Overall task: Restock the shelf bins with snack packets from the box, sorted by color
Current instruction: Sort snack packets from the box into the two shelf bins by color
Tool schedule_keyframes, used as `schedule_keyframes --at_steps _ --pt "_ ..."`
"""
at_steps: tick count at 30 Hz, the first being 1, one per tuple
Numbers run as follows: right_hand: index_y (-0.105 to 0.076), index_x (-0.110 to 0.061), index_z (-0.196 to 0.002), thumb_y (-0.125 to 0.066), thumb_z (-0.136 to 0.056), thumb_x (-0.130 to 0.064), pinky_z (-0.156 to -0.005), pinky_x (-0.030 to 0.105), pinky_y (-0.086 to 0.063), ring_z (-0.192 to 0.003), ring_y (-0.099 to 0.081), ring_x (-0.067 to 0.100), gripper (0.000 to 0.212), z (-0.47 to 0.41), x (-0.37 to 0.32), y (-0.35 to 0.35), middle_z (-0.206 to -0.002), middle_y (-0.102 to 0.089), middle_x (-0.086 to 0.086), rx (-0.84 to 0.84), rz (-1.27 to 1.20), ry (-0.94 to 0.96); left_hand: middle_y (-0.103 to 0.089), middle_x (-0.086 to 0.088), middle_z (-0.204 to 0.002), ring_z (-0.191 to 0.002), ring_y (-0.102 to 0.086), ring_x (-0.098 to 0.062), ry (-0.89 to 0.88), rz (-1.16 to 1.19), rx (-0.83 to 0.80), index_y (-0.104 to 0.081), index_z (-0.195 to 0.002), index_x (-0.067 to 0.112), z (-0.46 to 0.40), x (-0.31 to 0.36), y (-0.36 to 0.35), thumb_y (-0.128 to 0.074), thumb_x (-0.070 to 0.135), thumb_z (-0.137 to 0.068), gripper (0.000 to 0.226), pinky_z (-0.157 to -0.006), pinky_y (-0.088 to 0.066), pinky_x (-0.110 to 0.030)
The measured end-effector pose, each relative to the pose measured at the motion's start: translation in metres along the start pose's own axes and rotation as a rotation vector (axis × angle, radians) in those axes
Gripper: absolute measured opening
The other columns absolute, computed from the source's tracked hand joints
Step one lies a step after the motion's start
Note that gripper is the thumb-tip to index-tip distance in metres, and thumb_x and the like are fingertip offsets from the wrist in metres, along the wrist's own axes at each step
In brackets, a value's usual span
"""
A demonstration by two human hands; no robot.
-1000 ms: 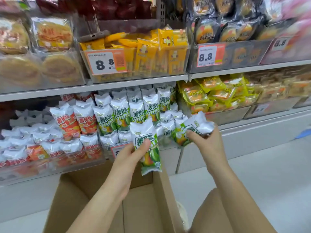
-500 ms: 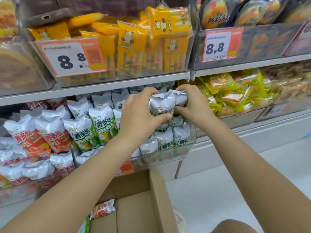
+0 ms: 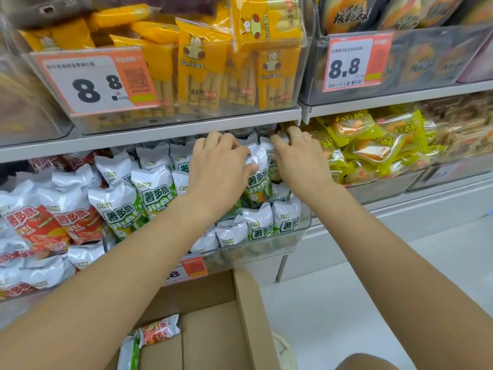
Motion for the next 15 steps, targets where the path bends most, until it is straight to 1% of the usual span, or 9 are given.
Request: schedule_keyframes --at_steps 2,3,4,5,6,8,11,13,15 --pt "-0.059 -0.005 -0.121 -0.068 -0.075 0.0 -0.071 0.042 -0.05 -0.092 -0.059 0.038 0.047 0.006 0.001 0.002 -0.118 -0.057 0.02 0.134 -0.067 -0.002 -0.067 -0.005 -0.098 -0.096 -0.056 -0.03 -0.072 -0.075 0.034 -0.068 -0.109 0.015 0.002 0.005 -0.002 -0.065 0.036 -0.087 0.03 -0.081 -0.028 -0.035" --pt "-0.062 -0.004 -0.114 -0.069 -0.071 0.003 -0.067 0.041 -0.051 -0.087 -0.061 0.036 0.044 0.011 0.001 0.003 -0.112 -0.061 0.019 0.2 -0.079 0.018 -0.069 -0.005 -0.092 -0.09 -0.058 -0.031 -0.102 -0.105 0.057 -0.069 -0.104 0.014 0.002 0.008 -0.003 -0.066 0.033 -0.086 0.027 -0.08 -0.028 -0.035" --pt "-0.064 -0.005 -0.109 -0.068 -0.07 0.003 -0.068 0.04 -0.051 -0.084 -0.062 0.035 0.04 0.015 0.0 0.004 -0.108 -0.063 0.017 0.246 -0.06 0.051 -0.069 -0.005 -0.089 -0.088 -0.059 -0.031 -0.121 -0.132 0.068 -0.069 -0.1 0.013 0.003 0.01 -0.004 -0.064 0.034 -0.086 0.025 -0.081 -0.029 -0.035" --pt "-0.065 -0.006 -0.108 -0.063 -0.073 0.0 -0.072 0.04 -0.051 -0.086 -0.063 0.034 0.036 0.018 -0.001 0.002 -0.107 -0.065 0.015 0.257 -0.025 0.081 -0.07 -0.005 -0.089 -0.089 -0.059 -0.03 -0.126 -0.158 0.061 -0.069 -0.097 0.012 0.003 0.011 -0.006 -0.058 0.038 -0.088 0.03 -0.084 -0.03 -0.036" --pt "-0.065 -0.006 -0.112 -0.055 -0.077 -0.005 -0.079 0.041 -0.051 -0.092 -0.063 0.033 0.036 0.021 -0.002 -0.002 -0.109 -0.066 0.013 0.241 0.002 0.1 -0.069 -0.005 -0.091 -0.092 -0.058 -0.03 -0.124 -0.179 0.026 -0.068 -0.097 0.011 0.003 0.012 -0.01 -0.052 0.045 -0.088 0.039 -0.088 -0.032 -0.038" --pt "-0.062 -0.008 -0.121 -0.042 -0.078 -0.015 -0.091 0.044 -0.047 -0.105 -0.061 0.033 0.048 0.02 -0.001 -0.008 -0.116 -0.066 0.012 0.156 0.027 0.101 -0.067 -0.007 -0.099 -0.102 -0.056 -0.03 -0.127 -0.205 -0.065 -0.065 -0.104 0.009 0.002 0.016 -0.016 -0.052 0.058 -0.084 0.055 -0.098 -0.034 -0.042" --pt "-0.054 -0.01 -0.132 -0.059 -0.078 -0.011 -0.106 0.05 -0.032 -0.124 -0.05 0.034 0.054 0.016 0.0 -0.015 -0.129 -0.06 0.011 0.033 0.053 0.086 -0.059 -0.008 -0.117 -0.115 -0.048 -0.029 -0.132 -0.183 -0.156 -0.053 -0.122 0.009 -0.004 0.02 -0.024 -0.055 0.058 -0.086 0.061 -0.105 -0.027 -0.04" --pt "-0.042 -0.013 -0.143 -0.058 -0.083 -0.012 -0.114 0.05 -0.017 -0.138 -0.034 0.032 0.062 0.013 0.0 -0.017 -0.142 -0.049 0.01 -0.048 0.074 0.087 -0.055 -0.007 -0.122 -0.119 -0.044 -0.028 -0.124 -0.138 -0.188 -0.048 -0.129 0.012 -0.012 0.018 -0.026 -0.052 0.057 -0.089 0.06 -0.103 -0.027 -0.037" --pt "-0.031 -0.015 -0.149 -0.053 -0.087 -0.013 -0.116 0.05 -0.008 -0.144 -0.022 0.03 0.066 0.013 0.002 -0.02 -0.15 -0.039 0.008 -0.084 0.071 0.083 -0.055 -0.007 -0.123 -0.119 -0.042 -0.028 -0.121 -0.088 -0.229 -0.048 -0.127 0.013 -0.018 0.015 -0.028 -0.051 0.055 -0.09 0.056 -0.101 -0.028 -0.036"
Point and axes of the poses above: each hand's wrist, its own z-axis away from the middle knuckle, its own y-axis out of the back of the hand, x = y × z, the point moved 7 cm from there along -z, towards the middle knuckle
